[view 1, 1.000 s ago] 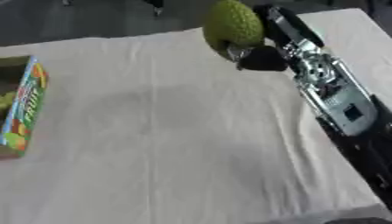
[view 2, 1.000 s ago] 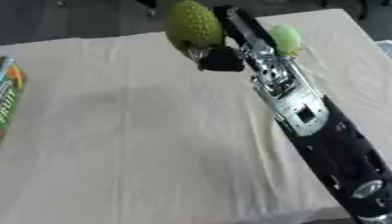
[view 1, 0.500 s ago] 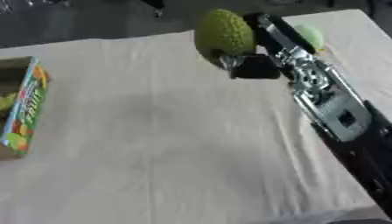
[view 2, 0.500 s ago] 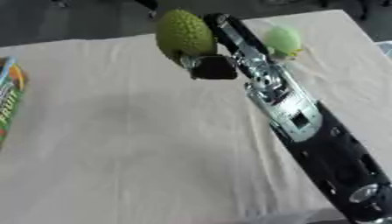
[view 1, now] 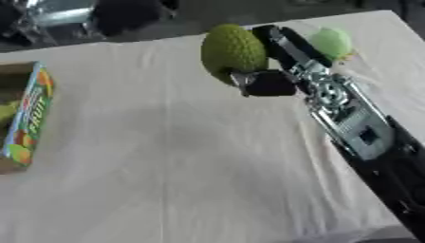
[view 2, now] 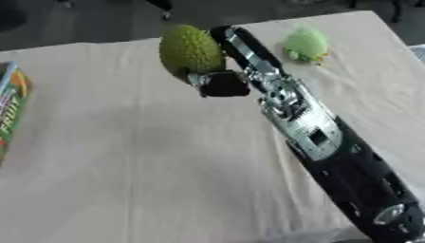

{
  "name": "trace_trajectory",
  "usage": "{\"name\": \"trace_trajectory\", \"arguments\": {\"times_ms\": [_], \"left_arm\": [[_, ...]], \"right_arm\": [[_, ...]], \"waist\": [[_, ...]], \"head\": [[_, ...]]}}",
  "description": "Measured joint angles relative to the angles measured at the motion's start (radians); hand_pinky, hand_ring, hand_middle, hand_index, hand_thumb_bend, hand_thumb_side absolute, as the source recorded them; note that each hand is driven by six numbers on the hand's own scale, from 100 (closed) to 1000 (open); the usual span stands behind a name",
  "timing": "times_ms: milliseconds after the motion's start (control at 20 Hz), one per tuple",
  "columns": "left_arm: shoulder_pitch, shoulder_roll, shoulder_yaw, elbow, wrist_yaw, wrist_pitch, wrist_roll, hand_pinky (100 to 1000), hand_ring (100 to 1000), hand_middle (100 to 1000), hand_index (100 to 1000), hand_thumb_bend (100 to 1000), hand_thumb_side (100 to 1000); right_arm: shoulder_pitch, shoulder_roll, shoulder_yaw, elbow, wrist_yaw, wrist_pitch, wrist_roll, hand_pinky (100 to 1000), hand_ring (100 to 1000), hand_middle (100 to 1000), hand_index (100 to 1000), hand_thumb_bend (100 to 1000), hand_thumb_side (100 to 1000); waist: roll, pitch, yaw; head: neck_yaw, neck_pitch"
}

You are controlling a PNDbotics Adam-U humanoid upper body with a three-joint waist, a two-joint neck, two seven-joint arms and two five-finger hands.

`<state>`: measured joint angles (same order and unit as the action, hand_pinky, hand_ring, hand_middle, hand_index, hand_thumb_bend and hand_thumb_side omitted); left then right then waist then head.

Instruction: Pick up the objects with one hand, pass them to the other hand, and then place them into the box on the other side of the table.

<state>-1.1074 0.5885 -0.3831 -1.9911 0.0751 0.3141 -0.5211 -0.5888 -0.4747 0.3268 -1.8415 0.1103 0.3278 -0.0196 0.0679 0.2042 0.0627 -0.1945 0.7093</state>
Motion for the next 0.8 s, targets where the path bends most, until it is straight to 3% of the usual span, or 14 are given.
{"name": "trace_trajectory", "arguments": {"times_ms": [400,800], "left_arm": [[-0.039,-0.063,-0.048,0.0,-0.041,0.018,-0.053,711,760,724,790,525,471],[-0.046,-0.075,-0.07,0.0,-0.153,0.039,-0.147,754,795,765,827,520,401]], "right_arm": [[0.001,0.006,0.018,0.0,0.006,-0.017,0.012,734,556,346,509,100,100],[0.001,0.014,0.028,0.0,0.008,-0.024,0.023,734,556,346,509,100,100]], "waist": [[0.001,0.0,0.0],[0.004,0.0,-0.001]], "head": [[0.003,0.001],[0.004,0.009]]}}
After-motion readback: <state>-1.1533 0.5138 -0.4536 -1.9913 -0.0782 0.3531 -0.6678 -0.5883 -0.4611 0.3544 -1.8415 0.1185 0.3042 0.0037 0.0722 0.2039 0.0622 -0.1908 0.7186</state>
